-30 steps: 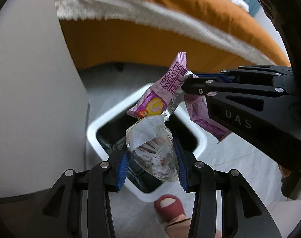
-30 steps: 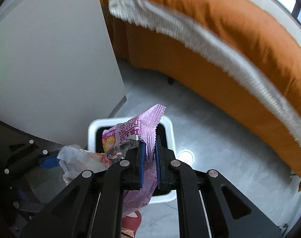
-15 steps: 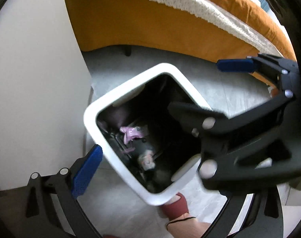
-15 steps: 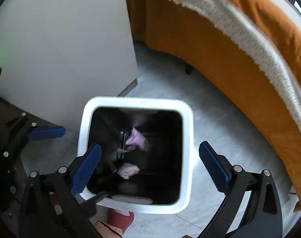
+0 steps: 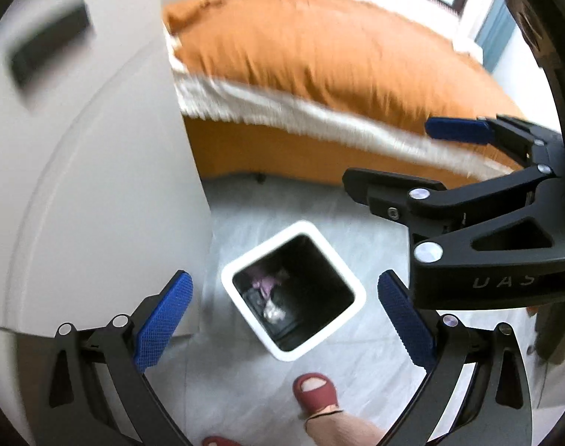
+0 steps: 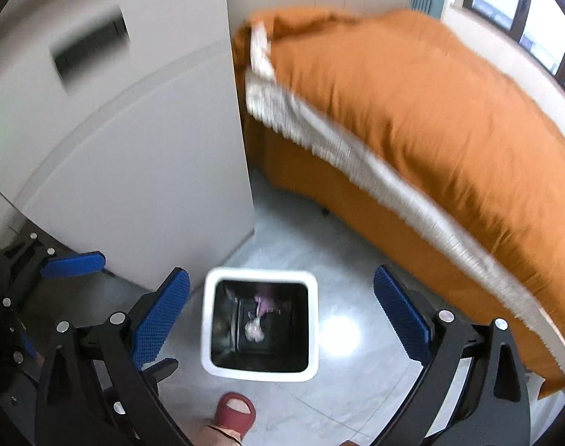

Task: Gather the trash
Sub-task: 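Open both tools to drop the bag and wrapper into the bin, then move both tools back to the trash on the desk, then grasp the clear orange-capped bottle with left tool while right tool grasps red wrapper, then carry the bottle and red wrapper with both tools over the white bin, then open both tools to drop the bottle and wrapper into the bin, then move both tools back to the remaining trash on the desk, then grasp the crumpled yellow tissue with left tool while right tool grasps clear box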

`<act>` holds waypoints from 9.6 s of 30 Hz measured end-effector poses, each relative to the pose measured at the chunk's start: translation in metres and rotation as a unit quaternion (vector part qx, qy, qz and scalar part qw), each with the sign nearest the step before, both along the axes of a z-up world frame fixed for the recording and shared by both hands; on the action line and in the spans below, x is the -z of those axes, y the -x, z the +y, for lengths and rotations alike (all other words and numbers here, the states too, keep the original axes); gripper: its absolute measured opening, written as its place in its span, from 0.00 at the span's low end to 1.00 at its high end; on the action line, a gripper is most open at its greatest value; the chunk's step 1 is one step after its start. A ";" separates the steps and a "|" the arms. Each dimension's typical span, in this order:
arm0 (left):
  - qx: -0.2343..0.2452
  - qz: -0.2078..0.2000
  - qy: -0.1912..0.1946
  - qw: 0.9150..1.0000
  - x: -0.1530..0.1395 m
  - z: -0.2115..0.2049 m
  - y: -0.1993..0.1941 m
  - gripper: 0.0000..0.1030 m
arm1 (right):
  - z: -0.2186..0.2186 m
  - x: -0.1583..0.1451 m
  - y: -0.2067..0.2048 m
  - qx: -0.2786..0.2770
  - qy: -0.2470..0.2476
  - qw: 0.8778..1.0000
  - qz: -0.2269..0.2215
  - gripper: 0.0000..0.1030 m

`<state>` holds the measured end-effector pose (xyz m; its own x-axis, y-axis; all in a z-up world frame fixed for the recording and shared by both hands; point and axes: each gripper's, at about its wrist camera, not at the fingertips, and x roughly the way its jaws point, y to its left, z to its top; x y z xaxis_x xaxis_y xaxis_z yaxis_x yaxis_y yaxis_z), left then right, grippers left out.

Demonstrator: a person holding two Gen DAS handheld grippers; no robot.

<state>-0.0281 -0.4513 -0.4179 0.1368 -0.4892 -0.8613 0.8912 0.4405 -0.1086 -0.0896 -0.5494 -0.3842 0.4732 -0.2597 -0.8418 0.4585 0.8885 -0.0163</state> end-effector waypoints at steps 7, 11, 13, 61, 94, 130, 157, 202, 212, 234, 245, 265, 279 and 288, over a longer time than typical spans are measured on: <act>-0.030 -0.046 0.053 0.997 -0.112 0.031 -0.003 0.95 | 0.029 -0.114 0.003 -0.005 0.028 0.997 -0.071 0.95; -0.062 -0.057 0.085 0.993 -0.164 0.063 -0.007 0.95 | 0.054 -0.160 0.000 -0.029 0.038 0.993 -0.104 0.95; -0.080 -0.067 0.097 0.990 -0.186 0.083 -0.010 0.95 | 0.067 -0.179 -0.004 -0.043 0.039 0.991 -0.118 0.95; -0.374 -0.041 0.096 0.922 -0.204 0.439 -0.195 0.82 | 0.387 -0.170 -0.193 -0.332 0.009 0.941 -0.066 0.46; -0.327 -0.143 0.080 0.931 -0.302 0.407 -0.089 0.62 | 0.323 -0.279 -0.127 -0.300 -0.031 0.937 -0.177 0.22; 0.057 0.011 0.019 0.998 -0.067 0.015 0.025 0.62 | 0.016 -0.066 0.041 0.041 -0.065 0.997 -0.022 0.22; 0.051 0.063 -0.099 0.992 0.217 -0.045 -0.006 0.96 | -0.020 0.225 0.004 0.006 -0.159 0.983 0.089 0.96; -0.211 -0.111 0.093 0.967 -0.238 0.181 -0.035 0.96 | 0.130 -0.238 -0.037 -0.110 -0.011 0.977 -0.184 0.96; -0.344 -0.139 0.067 0.926 -0.251 0.300 -0.079 0.96 | 0.224 -0.257 -0.094 -0.223 -0.011 0.955 -0.196 0.96; -0.411 -0.060 0.094 0.905 -0.224 0.408 -0.164 0.94 | 0.325 -0.192 -0.205 -0.223 -0.046 0.968 -0.108 0.96; -0.427 -0.126 0.051 0.894 -0.228 0.442 -0.186 0.94 | 0.344 -0.180 -0.236 -0.226 -0.038 0.969 -0.094 0.96; -0.466 -0.079 0.047 0.880 -0.196 0.495 -0.242 0.48 | 0.359 -0.159 -0.253 -0.230 -0.040 0.971 -0.041 0.84; -0.423 -0.132 0.056 0.895 -0.216 0.496 -0.223 0.03 | 0.353 -0.180 -0.229 -0.231 -0.031 0.970 -0.068 0.84; -0.403 -0.162 0.062 0.899 -0.236 0.501 -0.224 0.01 | 0.346 -0.193 -0.214 -0.221 -0.031 0.971 -0.087 0.84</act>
